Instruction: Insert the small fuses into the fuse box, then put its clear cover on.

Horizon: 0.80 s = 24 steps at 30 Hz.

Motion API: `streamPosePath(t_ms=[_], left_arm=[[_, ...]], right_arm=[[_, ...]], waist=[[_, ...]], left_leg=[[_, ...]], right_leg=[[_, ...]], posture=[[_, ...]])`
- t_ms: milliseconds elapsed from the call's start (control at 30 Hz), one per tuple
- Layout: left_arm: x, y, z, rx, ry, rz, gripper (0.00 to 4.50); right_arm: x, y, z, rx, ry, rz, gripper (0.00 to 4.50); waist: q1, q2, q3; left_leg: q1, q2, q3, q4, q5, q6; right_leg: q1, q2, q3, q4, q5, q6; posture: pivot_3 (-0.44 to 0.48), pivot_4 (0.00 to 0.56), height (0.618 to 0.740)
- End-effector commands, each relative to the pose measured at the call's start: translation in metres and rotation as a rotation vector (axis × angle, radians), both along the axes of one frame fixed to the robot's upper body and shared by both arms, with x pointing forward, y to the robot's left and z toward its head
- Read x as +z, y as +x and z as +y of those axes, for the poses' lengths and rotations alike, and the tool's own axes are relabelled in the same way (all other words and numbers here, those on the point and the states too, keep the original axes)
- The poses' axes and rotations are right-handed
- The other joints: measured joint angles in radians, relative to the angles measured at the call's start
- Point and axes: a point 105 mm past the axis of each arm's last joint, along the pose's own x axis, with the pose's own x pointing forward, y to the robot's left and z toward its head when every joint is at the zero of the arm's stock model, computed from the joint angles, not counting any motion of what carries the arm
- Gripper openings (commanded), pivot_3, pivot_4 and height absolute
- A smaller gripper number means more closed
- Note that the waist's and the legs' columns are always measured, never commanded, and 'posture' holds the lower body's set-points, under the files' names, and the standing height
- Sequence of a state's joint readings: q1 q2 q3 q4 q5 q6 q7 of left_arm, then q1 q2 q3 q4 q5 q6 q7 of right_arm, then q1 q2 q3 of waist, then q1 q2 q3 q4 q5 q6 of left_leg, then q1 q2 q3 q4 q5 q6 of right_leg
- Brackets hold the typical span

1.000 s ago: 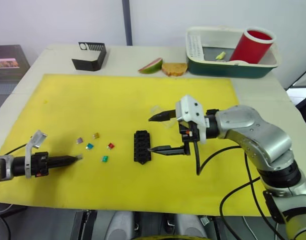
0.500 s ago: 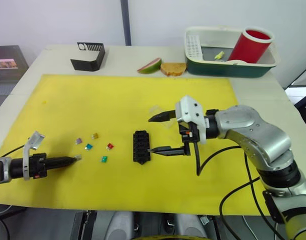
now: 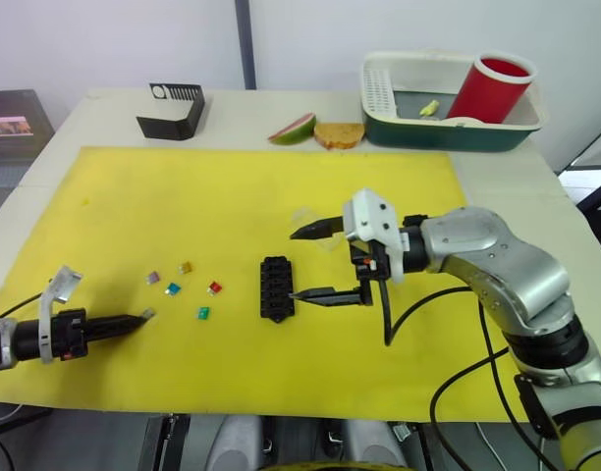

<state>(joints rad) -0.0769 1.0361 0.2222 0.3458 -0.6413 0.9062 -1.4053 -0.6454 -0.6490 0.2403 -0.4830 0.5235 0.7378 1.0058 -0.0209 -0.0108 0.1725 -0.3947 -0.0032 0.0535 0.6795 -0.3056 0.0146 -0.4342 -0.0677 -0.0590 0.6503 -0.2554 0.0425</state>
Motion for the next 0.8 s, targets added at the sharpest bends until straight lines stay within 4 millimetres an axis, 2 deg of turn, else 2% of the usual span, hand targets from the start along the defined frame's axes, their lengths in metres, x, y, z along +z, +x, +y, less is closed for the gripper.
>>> streamPosePath(t_ms=[33,267,633,733,800], left_arm=[[-0.005,-0.002,0.008,0.034,0.03,0.028,0.03],[0.013,0.004,-0.002,0.025,-0.043,-0.039,0.03],[0.029,0.004,-0.015,0.015,-0.069,-0.084,0.03],[0.035,0.006,-0.022,0.012,-0.096,-0.1,0.03],[0.047,0.007,-0.037,-0.034,-0.123,-0.133,0.03]], right_arm=[[0.006,-0.004,0.003,0.02,0.015,-0.039,4.5],[0.004,-0.005,0.002,0.02,0.014,-0.039,4.5],[0.005,-0.005,0.004,0.03,0.017,-0.037,4.5],[0.005,-0.005,0.004,0.032,0.017,-0.037,4.5],[0.006,-0.005,0.003,0.03,0.025,-0.025,4.5]], waist=[[0.0,0.0,0.0],[0.003,0.0,0.0],[0.004,0.0,0.0],[0.005,0.0,0.0],[0.005,0.0,0.0]], left_leg=[[0.0,0.0,0.0,0.0,0.0,0.0],[0.0,0.0,0.0,0.0,0.0,0.0],[0.0,0.0,0.0,0.0,0.0,0.0],[0.0,0.0,0.0,0.0,0.0,0.0],[0.0,0.0,0.0,0.0,0.0,0.0]], right_leg=[[0.0,0.0,0.0,0.0,0.0,0.0],[0.0,0.0,0.0,0.0,0.0,0.0],[0.0,0.0,0.0,0.0,0.0,0.0],[0.0,0.0,0.0,0.0,0.0,0.0],[0.0,0.0,0.0,0.0,0.0,0.001]], posture=[[0.0,0.15,0.74],[0.0,0.15,0.74],[0.0,0.15,0.74],[0.0,0.15,0.74],[0.0,0.15,0.74]])
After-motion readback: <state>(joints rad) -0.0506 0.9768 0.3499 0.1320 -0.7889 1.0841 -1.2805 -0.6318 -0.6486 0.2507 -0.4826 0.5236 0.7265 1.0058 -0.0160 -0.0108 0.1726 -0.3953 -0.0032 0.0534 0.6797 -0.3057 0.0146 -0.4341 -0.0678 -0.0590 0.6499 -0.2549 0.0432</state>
